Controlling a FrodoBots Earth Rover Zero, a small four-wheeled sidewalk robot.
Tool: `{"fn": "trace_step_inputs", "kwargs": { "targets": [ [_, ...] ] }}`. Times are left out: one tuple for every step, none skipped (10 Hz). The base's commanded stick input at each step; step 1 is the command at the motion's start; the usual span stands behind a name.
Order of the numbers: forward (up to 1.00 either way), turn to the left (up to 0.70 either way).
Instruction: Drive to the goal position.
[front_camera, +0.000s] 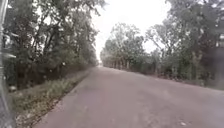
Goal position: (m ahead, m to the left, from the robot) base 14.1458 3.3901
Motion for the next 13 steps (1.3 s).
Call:
{"fn": "trace_step_inputs", "kwargs": {
  "targets": [
    [0.70, 0.00],
    [0.70, 0.00],
    [0.70, 0.00],
    [0.70, 0.00],
    [0.70, 0.00],
    [0.70, 0.00],
    [0.70, 0.00],
    [0.70, 0.00],
    [0.70, 0.00],
    [0.70, 0.00],
    [0.70, 0.00],
    [0.70, 0.00],
    [0.70, 0.00]
  ]
}}
